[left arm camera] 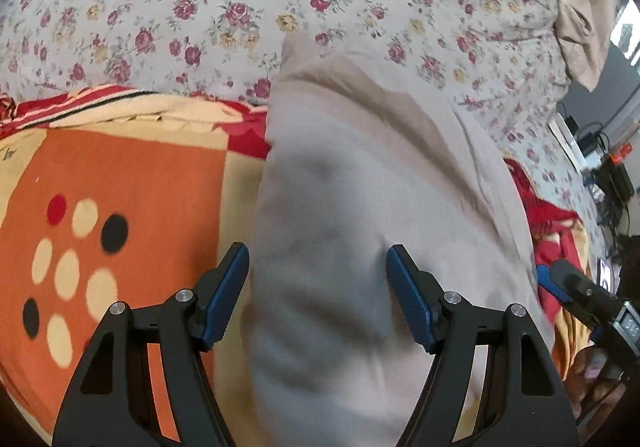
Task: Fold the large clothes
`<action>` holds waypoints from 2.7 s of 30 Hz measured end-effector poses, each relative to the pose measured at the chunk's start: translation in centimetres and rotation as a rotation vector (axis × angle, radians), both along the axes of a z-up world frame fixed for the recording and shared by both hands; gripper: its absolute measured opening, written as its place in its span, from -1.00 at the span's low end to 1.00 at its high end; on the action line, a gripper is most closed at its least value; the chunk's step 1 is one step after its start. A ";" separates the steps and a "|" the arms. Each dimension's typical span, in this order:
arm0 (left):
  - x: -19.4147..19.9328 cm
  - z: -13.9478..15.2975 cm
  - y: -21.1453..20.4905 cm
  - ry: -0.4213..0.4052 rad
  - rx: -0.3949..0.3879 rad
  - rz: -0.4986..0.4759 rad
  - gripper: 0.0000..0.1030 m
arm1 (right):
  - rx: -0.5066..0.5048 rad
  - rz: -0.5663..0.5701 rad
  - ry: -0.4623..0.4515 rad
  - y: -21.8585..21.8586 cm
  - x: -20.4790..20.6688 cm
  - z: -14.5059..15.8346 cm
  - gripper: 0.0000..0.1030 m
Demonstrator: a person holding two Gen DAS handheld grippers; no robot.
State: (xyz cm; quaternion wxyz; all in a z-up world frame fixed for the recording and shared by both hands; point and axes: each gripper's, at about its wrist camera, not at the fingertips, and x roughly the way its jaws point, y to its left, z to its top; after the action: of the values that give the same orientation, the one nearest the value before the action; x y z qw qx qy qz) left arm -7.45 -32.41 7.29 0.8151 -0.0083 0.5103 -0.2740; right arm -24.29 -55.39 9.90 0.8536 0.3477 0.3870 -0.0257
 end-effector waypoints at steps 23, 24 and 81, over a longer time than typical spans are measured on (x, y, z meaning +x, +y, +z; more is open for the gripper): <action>5.0 -1.9 -5.2 -0.006 0.060 -0.026 0.49 | 0.061 -0.058 0.077 -3.9 8.1 -5.3 -0.72; 5.1 -1.7 -5.0 -0.017 0.067 -0.016 0.49 | 0.017 -0.062 0.070 -3.8 7.8 -4.1 -0.71; 0.3 -5.0 2.8 0.287 -0.204 -0.076 0.71 | 0.043 0.148 0.070 -0.6 4.2 -5.5 0.61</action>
State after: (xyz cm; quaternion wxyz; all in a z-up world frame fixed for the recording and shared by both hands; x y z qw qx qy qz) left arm -7.17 -29.56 2.34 0.7178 -0.1109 0.5910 -0.3509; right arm -20.05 -56.03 4.45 0.8315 0.3351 0.4418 0.0338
